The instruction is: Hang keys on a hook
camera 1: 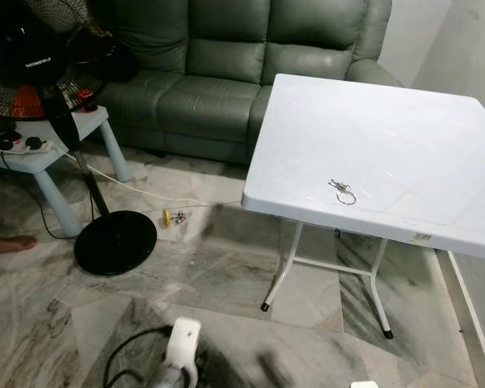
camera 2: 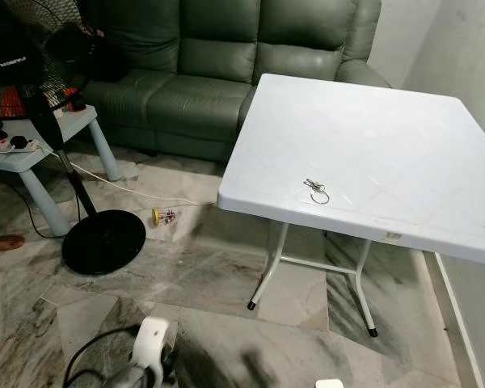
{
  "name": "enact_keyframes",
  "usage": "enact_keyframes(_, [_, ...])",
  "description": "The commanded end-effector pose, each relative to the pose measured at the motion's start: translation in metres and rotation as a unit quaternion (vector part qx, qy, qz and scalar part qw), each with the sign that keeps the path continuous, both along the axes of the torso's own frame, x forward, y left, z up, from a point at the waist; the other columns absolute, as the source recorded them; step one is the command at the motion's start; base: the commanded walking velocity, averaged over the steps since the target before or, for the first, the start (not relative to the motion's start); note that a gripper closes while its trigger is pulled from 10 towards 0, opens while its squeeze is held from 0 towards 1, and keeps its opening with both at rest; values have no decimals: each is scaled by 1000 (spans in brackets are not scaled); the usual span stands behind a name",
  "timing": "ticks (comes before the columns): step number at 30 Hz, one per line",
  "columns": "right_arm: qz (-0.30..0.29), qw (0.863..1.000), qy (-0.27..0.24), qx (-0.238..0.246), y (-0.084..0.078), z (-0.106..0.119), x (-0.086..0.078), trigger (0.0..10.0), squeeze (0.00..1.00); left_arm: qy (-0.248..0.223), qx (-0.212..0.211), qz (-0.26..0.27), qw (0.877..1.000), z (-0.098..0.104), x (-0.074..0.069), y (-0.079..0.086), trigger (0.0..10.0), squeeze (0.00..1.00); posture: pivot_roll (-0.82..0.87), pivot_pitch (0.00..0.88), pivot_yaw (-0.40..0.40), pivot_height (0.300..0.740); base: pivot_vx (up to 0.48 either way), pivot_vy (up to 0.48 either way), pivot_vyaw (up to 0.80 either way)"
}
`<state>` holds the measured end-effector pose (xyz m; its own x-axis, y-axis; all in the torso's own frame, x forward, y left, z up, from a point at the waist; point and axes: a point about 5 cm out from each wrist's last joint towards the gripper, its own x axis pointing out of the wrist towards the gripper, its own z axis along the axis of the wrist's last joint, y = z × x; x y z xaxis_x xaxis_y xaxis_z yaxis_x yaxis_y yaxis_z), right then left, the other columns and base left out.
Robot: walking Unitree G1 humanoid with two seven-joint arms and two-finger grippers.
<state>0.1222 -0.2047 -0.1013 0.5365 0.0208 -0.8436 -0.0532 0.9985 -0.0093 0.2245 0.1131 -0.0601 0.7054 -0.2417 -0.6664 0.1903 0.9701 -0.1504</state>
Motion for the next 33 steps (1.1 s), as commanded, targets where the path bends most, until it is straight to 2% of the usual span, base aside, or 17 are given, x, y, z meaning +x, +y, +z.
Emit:
enact_keyframes(1, [-6,1000,-18,-2,-6,4,8,10000,0,-30,-35,46,998,12,17,1,10000,0,141,0,-62,740,0,0,0])
enact_keyframes(4, [-3,999,-37,-1,-6,8,18,10000,0,-69,-66,78,992,29,38,-4,10000,0,141,0,-63,740,0,0,0])
enact_keyframes(6, [-6,997,-75,6,-7,16,34,10000,0,-114,-83,92,986,48,58,-6,10000,0,141,0,-63,740,0,0,0])
enact_keyframes(8, [-7,996,-86,8,-7,18,38,10000,0,-125,-76,90,985,51,61,-5,10000,0,141,0,-63,740,0,0,0])
enact_keyframes(11, [-17,988,-153,21,-9,32,59,10000,0,-174,-80,87,978,68,76,0,10000,0,125,0,-48,740,0,0,0])
enact_keyframes(13, [-22,980,-195,28,-11,42,71,10000,0,-198,-88,87,972,76,82,5,10000,0,121,0,-43,740,0,0,0])
enact_keyframes(15, [-26,962,-271,40,-13,62,93,10000,0,-232,-93,84,965,88,88,16,10000,0,114,0,-31,740,0,0,0])
enact_keyframes(16, [-26,962,-271,40,-13,62,93,10000,0,-232,-93,84,965,88,88,16,10000,0,114,0,-31,740,0,0,0])
enact_keyframes(17, [-24,947,-317,44,-14,77,106,10000,0,-255,-97,89,958,96,92,24,10000,0,114,0,-31,740,0,0,0])
enact_keyframes(20, [-24,934,-353,50,-13,89,116,10000,0,-269,-106,108,951,103,96,31,10000,0,120,0,-30,740,0,0,0])
enact_keyframes(21, [-24,920,-386,58,-11,102,126,10000,0,-283,-129,158,937,116,105,38,10000,0,120,0,-30,740,0,0,0])
enact_keyframes(24, [-20,906,-418,66,-8,116,137,10000,0,-284,-183,221,915,132,115,42,10000,0,132,0,-37,740,0,0,0])
enact_keyframes(25, [-23,898,-432,77,-5,124,142,10000,0,-283,-230,269,891,145,122,44,10000,0,139,0,-43,740,0,0,0])
enact_keyframes(27, [-24,890,-447,86,-3,132,146,10000,0,-267,-261,292,881,153,128,43,10000,0,140,0,-43,740,0,0,0])
enact_keyframes(31, [-8,870,-484,97,5,155,156,10000,0,-329,-171,184,910,178,128,37,10000,0,141,0,-45,740,0,0,0])
enact_keyframes(32, [-1,860,-500,104,7,166,157,10000,0,-373,-126,114,912,189,122,34,10000,0,138,0,-44,740,0,0,0])
enact_keyframes(33, [4,855,-508,105,7,173,157,10000,0,-381,-113,80,914,193,117,32,10000,0,140,0,-46,740,0,0,0])
